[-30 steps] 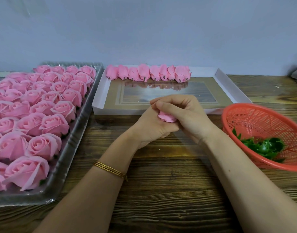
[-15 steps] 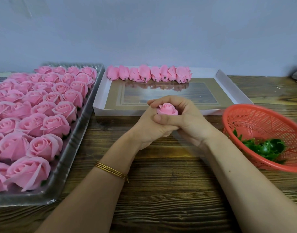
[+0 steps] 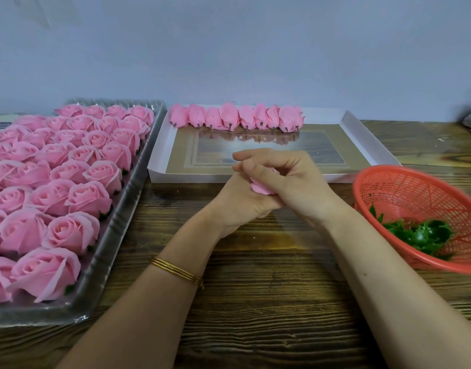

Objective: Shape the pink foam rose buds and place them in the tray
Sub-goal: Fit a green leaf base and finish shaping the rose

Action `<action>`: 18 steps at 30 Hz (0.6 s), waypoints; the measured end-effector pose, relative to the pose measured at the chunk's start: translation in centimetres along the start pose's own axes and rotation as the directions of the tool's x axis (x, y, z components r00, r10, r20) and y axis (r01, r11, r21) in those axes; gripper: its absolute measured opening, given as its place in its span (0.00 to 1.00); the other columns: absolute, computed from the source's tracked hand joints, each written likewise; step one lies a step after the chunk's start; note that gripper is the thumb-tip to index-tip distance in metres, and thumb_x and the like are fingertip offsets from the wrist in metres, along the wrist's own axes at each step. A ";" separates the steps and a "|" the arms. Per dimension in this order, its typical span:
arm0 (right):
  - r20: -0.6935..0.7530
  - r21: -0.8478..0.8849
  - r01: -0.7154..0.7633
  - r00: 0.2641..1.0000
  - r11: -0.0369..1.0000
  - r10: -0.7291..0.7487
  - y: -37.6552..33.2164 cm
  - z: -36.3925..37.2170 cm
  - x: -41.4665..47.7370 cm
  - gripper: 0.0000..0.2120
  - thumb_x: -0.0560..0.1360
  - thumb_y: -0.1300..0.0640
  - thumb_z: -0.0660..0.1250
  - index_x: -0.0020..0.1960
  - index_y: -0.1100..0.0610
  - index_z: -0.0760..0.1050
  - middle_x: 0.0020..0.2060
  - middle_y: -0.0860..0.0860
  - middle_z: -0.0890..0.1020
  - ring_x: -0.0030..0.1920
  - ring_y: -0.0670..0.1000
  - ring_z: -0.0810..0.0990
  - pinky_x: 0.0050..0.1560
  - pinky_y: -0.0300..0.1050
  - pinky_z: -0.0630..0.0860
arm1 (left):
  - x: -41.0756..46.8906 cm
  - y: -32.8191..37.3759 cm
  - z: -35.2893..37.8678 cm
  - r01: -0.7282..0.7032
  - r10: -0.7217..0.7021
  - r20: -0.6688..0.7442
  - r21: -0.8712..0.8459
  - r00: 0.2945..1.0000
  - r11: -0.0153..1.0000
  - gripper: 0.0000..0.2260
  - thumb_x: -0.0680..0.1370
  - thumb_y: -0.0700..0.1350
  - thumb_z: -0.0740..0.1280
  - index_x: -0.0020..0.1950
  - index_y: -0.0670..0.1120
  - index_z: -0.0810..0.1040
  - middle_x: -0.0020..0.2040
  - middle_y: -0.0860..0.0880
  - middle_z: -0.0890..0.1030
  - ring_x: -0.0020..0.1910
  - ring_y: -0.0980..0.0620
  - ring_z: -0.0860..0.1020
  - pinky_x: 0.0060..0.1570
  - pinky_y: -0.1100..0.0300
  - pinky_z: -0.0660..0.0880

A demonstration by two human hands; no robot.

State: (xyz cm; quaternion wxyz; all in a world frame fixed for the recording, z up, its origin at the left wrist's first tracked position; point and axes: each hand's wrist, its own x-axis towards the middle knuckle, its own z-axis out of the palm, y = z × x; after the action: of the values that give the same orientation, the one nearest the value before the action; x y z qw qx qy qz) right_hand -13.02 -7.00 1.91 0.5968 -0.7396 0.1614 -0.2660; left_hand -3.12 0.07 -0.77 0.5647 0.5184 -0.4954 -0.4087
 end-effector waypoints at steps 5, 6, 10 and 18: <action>0.066 0.048 -0.024 0.998 0.999 0.021 0.4 0.0 0.0 0.09 0.72 0.54 0.69 0.50 0.55 0.84 0.56 0.49 0.84 0.60 0.43 0.79 0.60 0.33 0.73 | 0.0 0.1 0.2 0.007 -0.007 0.000 0.007 1.000 1.000 0.08 0.68 0.36 0.71 0.39 0.49 0.77 0.27 0.56 0.76 0.28 0.61 0.74 0.29 0.69 0.69; 0.086 0.054 -0.027 0.996 0.998 0.022 0.5 -0.1 0.0 0.11 0.71 0.52 0.70 0.50 0.54 0.84 0.57 0.49 0.83 0.61 0.43 0.79 0.62 0.33 0.72 | 0.1 0.1 0.2 0.013 -0.013 0.000 0.004 1.000 1.000 0.08 0.67 0.37 0.70 0.39 0.50 0.78 0.27 0.57 0.76 0.28 0.61 0.74 0.29 0.68 0.68; 0.155 0.124 -0.050 0.987 0.991 0.030 0.9 -0.5 0.0 0.10 0.72 0.53 0.72 0.52 0.51 0.83 0.56 0.48 0.84 0.62 0.45 0.79 0.60 0.36 0.74 | 0.1 0.1 0.3 0.034 -0.035 -0.001 -0.064 0.999 0.997 0.10 0.65 0.35 0.68 0.33 0.51 0.79 0.27 0.55 0.74 0.27 0.60 0.72 0.27 0.69 0.67; 0.201 0.313 -0.212 0.968 0.926 0.154 0.7 -0.7 -0.1 0.19 0.74 0.54 0.64 0.63 0.56 0.77 0.54 0.52 0.83 0.55 0.48 0.82 0.48 0.39 0.78 | 0.2 0.1 0.0 -0.002 0.004 0.011 -0.124 1.000 0.992 0.08 0.70 0.33 0.69 0.35 0.45 0.75 0.24 0.50 0.68 0.23 0.56 0.67 0.24 0.66 0.64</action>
State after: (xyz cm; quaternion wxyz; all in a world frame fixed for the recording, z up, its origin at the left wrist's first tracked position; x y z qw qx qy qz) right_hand -13.47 -7.71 1.31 0.7466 -0.6305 0.1306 -0.1674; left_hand -3.05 -0.11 -0.68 0.5935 0.4792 -0.4730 -0.4408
